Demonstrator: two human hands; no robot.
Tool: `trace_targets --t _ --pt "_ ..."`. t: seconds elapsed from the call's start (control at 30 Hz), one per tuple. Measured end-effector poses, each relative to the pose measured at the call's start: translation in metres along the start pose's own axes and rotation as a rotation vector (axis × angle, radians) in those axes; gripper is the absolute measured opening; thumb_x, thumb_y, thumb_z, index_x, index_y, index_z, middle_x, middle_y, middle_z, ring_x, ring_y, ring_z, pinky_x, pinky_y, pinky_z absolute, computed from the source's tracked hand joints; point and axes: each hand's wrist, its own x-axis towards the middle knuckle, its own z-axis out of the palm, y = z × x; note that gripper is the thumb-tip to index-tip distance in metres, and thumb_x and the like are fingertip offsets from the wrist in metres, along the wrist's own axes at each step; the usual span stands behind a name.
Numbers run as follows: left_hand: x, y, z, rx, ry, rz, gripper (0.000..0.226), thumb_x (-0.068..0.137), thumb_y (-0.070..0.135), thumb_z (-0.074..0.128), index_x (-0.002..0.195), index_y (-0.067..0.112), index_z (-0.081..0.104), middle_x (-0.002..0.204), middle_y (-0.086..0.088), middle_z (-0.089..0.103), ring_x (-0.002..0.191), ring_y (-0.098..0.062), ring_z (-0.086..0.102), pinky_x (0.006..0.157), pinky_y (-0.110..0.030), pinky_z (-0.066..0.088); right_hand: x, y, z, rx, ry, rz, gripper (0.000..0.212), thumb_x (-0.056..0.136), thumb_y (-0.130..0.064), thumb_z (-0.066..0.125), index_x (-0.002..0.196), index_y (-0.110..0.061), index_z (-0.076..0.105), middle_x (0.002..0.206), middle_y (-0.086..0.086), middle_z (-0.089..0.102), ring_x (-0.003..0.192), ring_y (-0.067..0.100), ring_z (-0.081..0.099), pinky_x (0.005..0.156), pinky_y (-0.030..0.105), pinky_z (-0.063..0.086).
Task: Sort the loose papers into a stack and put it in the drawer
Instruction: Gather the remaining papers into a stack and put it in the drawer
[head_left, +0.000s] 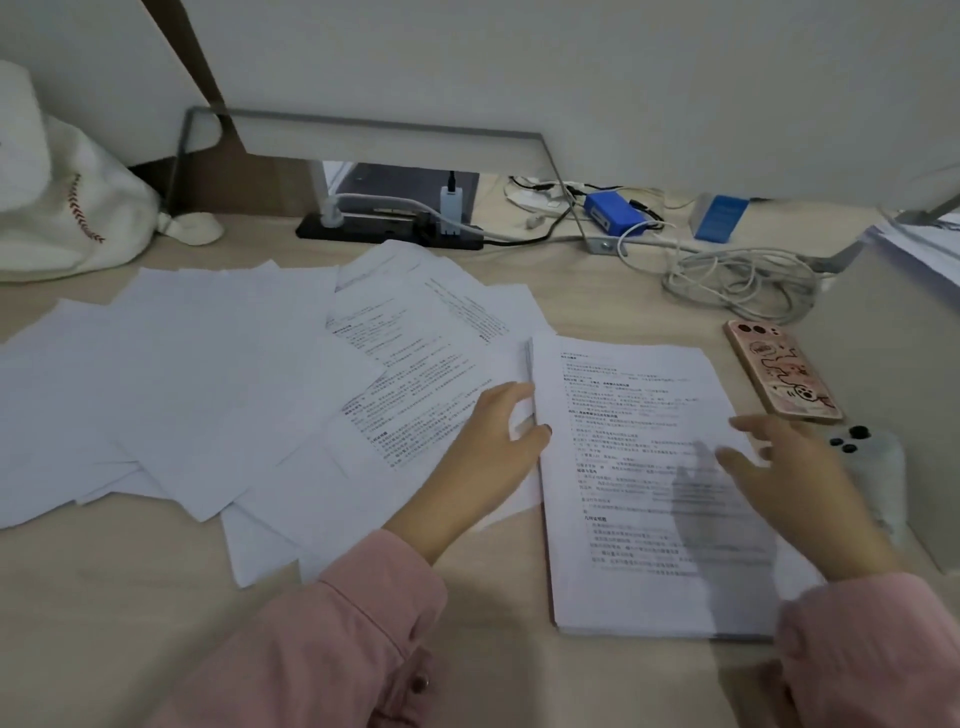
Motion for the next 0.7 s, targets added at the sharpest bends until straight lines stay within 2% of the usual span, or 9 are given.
trace_targets --t 0.1,0.17,0.23,0.3,0.43,0.5,0.57,0.63,0.7 --pt "-0.003 -0.003 -0.037 0.145 0.109 0.066 0.041 0.095 0.023 0.048 0.136 0.022 0.042 0.14 0.013 0.035 0.121 0.003 0.033 0.096 -0.013 0.023 0.005 -0.047 -0.003 0.144 -0.142 -0.146 0.03 0.089 -0.023 0.057 0.119 -0.019 0.058 0.124 0.005 0.053 0.102 0.018 0.055 0.079 0.03 0.043" --pt "-0.006 -0.016 -0.065 0.387 0.216 0.072 0.039 0.095 0.026 0.046 0.134 0.021 0.043 0.142 0.009 0.038 0.131 -0.006 0.034 0.099 -0.017 0.026 0.01 -0.082 0.008 0.204 -0.243 -0.217 0.026 0.09 -0.024 0.057 0.115 -0.023 0.059 0.12 -0.001 0.054 0.1 0.013 0.054 0.072 0.025 0.039" --pt "-0.01 -0.037 -0.096 0.728 0.319 0.026 0.045 0.096 0.032 0.041 0.139 0.019 0.038 0.147 0.002 0.036 0.138 -0.015 0.028 0.108 -0.025 0.023 0.015 -0.114 0.029 0.209 -0.339 -0.276 0.024 0.09 -0.026 0.056 0.114 -0.026 0.058 0.12 -0.004 0.054 0.099 0.011 0.054 0.072 0.023 0.037" --pt "-0.017 -0.057 -0.127 0.942 0.337 -0.105 0.058 0.095 0.046 0.037 0.145 0.017 0.028 0.154 -0.004 0.027 0.144 -0.02 0.018 0.115 -0.031 0.014 0.018 -0.143 0.053 0.225 -0.418 -0.326 0.025 0.089 -0.026 0.057 0.115 -0.026 0.058 0.122 -0.003 0.055 0.103 0.011 0.054 0.078 0.023 0.036" --pt "-0.042 -0.088 -0.17 0.993 0.179 -0.375 0.097 0.077 0.077 0.037 0.15 0.021 0.007 0.159 -0.008 0.005 0.147 -0.026 0.005 0.118 -0.04 0.008 0.019 -0.194 0.096 0.323 -0.644 -0.329 0.038 0.089 -0.025 0.057 0.126 -0.022 0.051 0.128 -0.001 0.05 0.111 0.014 0.049 0.089 0.026 0.037" --pt "-0.052 -0.098 -0.178 0.969 0.132 -0.425 0.099 0.075 0.079 0.036 0.15 0.024 0.001 0.16 -0.006 -0.003 0.147 -0.026 0.001 0.117 -0.042 0.011 0.02 -0.215 0.113 0.418 -0.724 -0.251 0.044 0.089 -0.022 0.058 0.131 -0.02 0.048 0.13 0.002 0.048 0.117 0.018 0.047 0.1 0.031 0.038" --pt "-0.055 -0.105 -0.18 0.94 0.147 -0.419 0.091 0.08 0.074 0.034 0.15 0.026 0.001 0.16 -0.005 -0.005 0.147 -0.024 0.0 0.116 -0.041 0.017 0.022 -0.232 0.128 0.546 -0.763 -0.131 0.043 0.088 -0.016 0.059 0.129 -0.015 0.048 0.128 0.007 0.048 0.118 0.022 0.047 0.105 0.036 0.038" --pt "-0.055 -0.106 -0.18 0.944 0.172 -0.373 0.079 0.087 0.064 0.035 0.15 0.026 0.003 0.16 -0.005 -0.002 0.147 -0.023 0.002 0.114 -0.039 0.023 0.024 -0.245 0.14 0.683 -0.811 -0.026 0.023 0.088 -0.004 0.056 0.111 -0.006 0.055 0.113 0.014 0.05 0.101 0.023 0.053 0.097 0.038 0.044" --pt "-0.053 -0.105 -0.183 0.936 0.176 -0.326 0.074 0.089 0.058 0.036 0.149 0.026 0.007 0.16 -0.005 0.003 0.147 -0.022 0.006 0.112 -0.036 0.026 0.024 -0.254 0.149 0.804 -0.854 0.072 0.005 0.087 0.003 0.053 0.086 -0.001 0.056 0.093 0.017 0.055 0.078 0.023 0.055 0.078 0.035 0.055"
